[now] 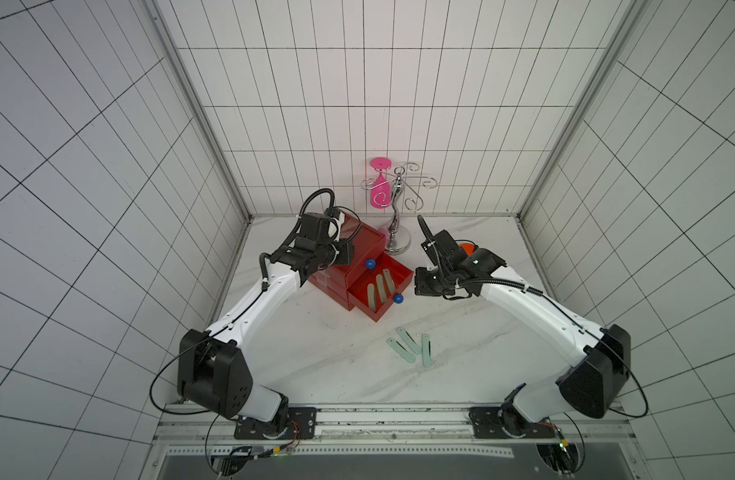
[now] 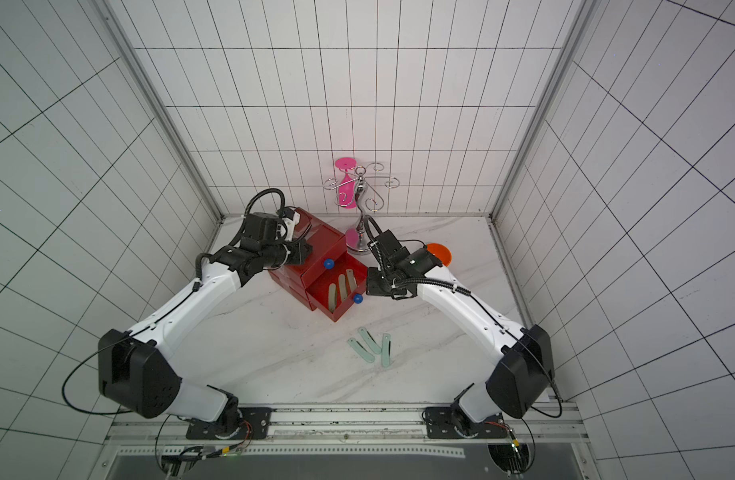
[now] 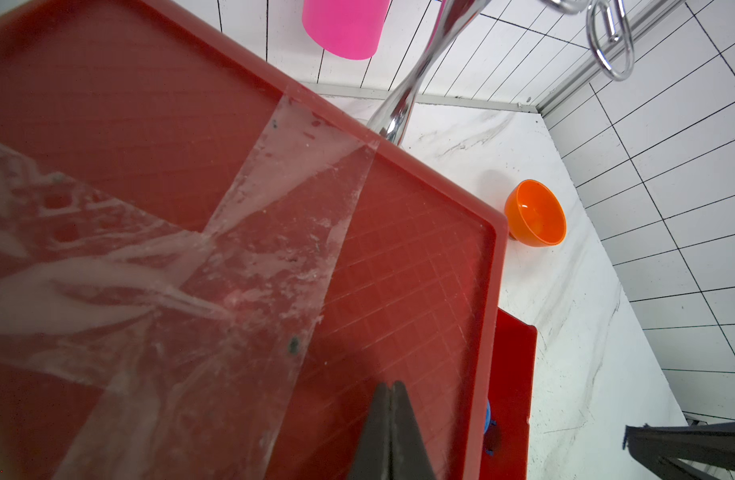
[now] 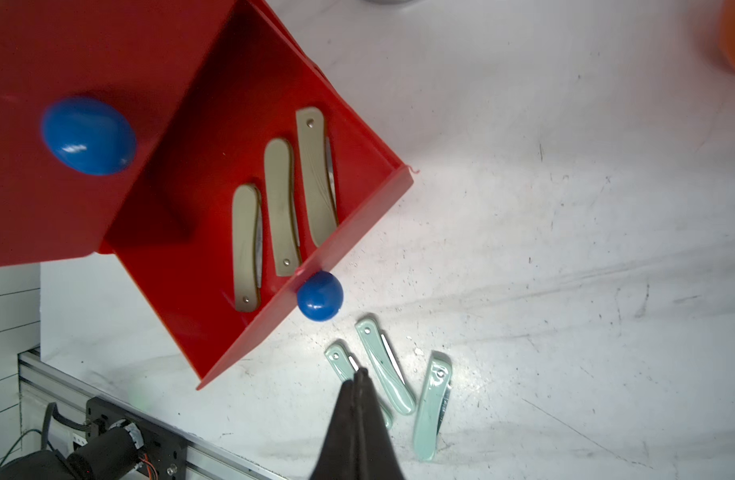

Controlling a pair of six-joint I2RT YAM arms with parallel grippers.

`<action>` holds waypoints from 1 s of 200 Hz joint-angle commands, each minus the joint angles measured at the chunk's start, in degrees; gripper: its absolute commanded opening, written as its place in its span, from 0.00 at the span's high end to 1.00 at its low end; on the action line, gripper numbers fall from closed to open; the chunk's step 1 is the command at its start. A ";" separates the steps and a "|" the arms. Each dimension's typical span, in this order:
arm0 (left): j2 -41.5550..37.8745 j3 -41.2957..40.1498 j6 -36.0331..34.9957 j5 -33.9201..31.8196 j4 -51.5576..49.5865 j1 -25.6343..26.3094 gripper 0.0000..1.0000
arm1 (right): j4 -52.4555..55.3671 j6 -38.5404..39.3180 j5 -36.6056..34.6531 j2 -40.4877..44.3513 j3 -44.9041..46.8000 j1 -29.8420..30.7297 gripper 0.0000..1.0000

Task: Place the fruit knives into the drawer by color
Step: Close the drawer in the storage box.

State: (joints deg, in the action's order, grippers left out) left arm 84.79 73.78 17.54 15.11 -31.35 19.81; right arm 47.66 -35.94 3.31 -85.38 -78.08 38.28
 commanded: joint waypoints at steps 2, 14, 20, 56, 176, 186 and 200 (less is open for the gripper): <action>3.49 -2.59 0.08 -3.25 -11.38 -0.64 1.00 | -4.61 -3.15 1.10 1.80 6.26 -0.23 1.00; 3.40 -2.63 0.04 -3.42 -11.36 -0.65 1.00 | -5.38 -4.06 1.97 1.64 8.02 -0.23 1.00; 3.44 -2.59 0.04 -3.42 -11.36 -0.65 1.00 | -7.19 -4.44 2.42 1.55 8.69 -0.22 1.00; 3.62 -2.63 0.04 -3.32 -11.36 -0.65 1.00 | -11.27 -6.72 4.94 0.25 12.17 -0.17 1.00; 3.71 -2.60 0.04 -3.25 -11.36 -0.65 1.00 | -14.65 -7.39 8.49 -8.40 10.16 -0.14 1.00; 3.71 -2.59 0.04 -3.23 -11.36 -0.65 1.00 | -15.05 -7.29 8.87 -8.92 9.80 -0.12 1.00; 3.71 -2.59 0.04 -3.31 -11.31 -0.65 1.00 | -15.67 -7.32 9.76 -9.89 9.06 -0.13 1.00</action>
State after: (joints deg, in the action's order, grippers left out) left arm 84.82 73.78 17.54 15.09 -31.33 19.81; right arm 33.28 -42.54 11.57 -93.86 -68.51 38.26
